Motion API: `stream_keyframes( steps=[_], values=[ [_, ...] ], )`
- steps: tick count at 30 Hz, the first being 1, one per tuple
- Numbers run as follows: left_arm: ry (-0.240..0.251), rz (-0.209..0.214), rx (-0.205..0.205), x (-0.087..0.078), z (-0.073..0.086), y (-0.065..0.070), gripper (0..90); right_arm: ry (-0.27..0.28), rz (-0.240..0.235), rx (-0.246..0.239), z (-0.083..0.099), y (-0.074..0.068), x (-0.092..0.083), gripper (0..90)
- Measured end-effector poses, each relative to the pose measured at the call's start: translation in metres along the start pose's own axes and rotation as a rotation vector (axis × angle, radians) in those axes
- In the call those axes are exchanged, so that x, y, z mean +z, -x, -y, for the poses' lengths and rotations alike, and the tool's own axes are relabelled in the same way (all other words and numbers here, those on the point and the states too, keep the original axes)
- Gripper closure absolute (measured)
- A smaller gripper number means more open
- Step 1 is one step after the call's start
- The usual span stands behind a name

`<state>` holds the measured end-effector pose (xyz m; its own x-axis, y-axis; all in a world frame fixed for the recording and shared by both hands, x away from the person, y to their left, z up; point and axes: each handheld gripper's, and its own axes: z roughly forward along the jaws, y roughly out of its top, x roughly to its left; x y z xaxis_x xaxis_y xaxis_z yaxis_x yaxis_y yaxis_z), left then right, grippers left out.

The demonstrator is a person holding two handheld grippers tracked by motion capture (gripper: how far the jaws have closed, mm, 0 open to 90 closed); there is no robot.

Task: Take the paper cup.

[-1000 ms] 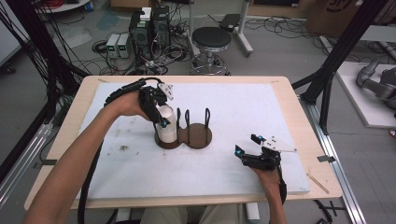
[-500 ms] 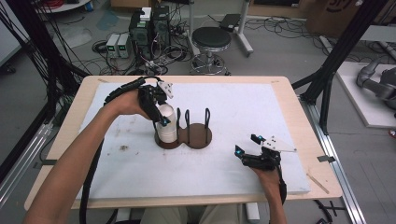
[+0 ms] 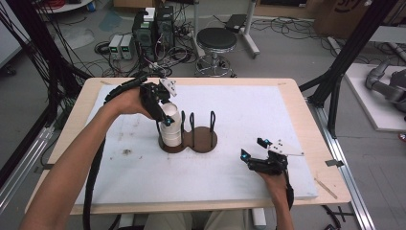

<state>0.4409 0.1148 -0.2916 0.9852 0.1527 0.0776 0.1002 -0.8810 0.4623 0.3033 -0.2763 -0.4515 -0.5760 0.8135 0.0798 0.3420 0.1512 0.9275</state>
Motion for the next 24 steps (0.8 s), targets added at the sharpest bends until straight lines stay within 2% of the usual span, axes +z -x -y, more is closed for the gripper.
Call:
stream_keyframes(
  steps=[11,22,24],
  values=[
    [0.004,-0.01,-0.002,-0.013,-0.002,0.002,32.8,-0.003,0.0,0.001,0.0,0.0,0.0,15.9],
    [0.026,-0.033,0.002,-0.034,-0.011,0.003,32.9,-0.007,0.0,0.006,0.0,-0.001,0.0,15.9],
    [0.016,-0.035,0.006,-0.036,-0.012,0.004,32.9,-0.007,-0.001,0.006,0.0,-0.001,0.0,15.9]
  ],
)
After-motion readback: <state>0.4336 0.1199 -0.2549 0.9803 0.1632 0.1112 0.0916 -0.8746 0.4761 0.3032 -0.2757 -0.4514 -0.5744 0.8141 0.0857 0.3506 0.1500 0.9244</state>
